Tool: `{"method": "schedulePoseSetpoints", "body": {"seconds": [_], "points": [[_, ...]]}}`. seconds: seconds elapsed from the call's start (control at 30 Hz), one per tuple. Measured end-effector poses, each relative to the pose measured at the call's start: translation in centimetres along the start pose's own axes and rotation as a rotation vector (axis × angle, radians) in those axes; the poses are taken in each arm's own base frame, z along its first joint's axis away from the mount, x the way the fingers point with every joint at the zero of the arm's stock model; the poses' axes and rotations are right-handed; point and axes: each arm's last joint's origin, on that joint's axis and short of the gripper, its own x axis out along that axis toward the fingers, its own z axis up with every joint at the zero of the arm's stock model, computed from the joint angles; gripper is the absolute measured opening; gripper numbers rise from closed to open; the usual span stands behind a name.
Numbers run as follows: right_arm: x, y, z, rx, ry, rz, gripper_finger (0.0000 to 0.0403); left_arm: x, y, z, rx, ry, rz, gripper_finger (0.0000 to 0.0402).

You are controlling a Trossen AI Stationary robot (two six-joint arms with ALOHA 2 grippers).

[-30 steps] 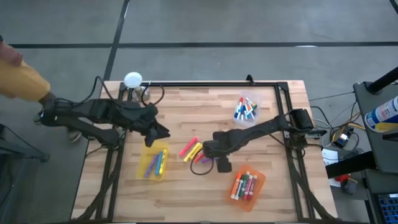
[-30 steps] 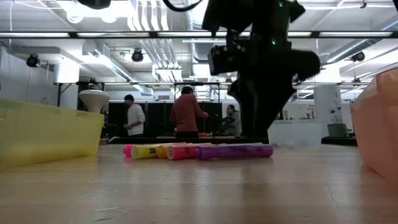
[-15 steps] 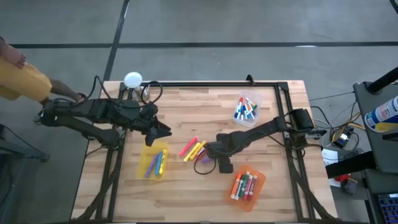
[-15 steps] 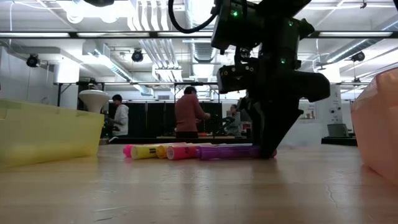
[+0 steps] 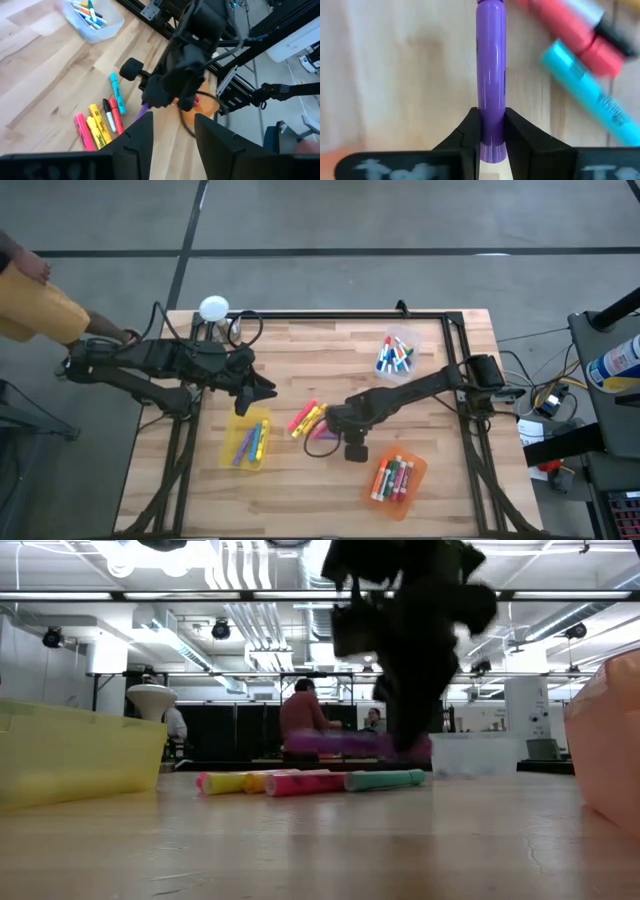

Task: Pick & Place Markers
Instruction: Put the large dark purple highlighter pen into the yellow bin

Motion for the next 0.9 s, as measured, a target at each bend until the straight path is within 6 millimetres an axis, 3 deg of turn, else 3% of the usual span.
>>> {"method": "schedulePoseSetpoints", "body": {"seconds": [0.17, 0.5, 0.9], "points": [[-3.6, 1.3, 2.5, -0.02, -0.132, 0.04, 0.0052, 0.0, 0.0, 0.0, 0.014, -0.014, 0.016, 0.0135], [-11.3, 1.9, 7.6, -0.016, -0.431, 0.039, 0.0052, 0.5, 0.1, 0.0, 0.015, -0.017, 0.043, 0.0135], [-16.3, 1.5, 9.6, -0.031, -0.611, -0.019, 0.0052, 2.1, 0.0, -0.2, -0.014, 0.048, 0.043, 0.0135]]}}
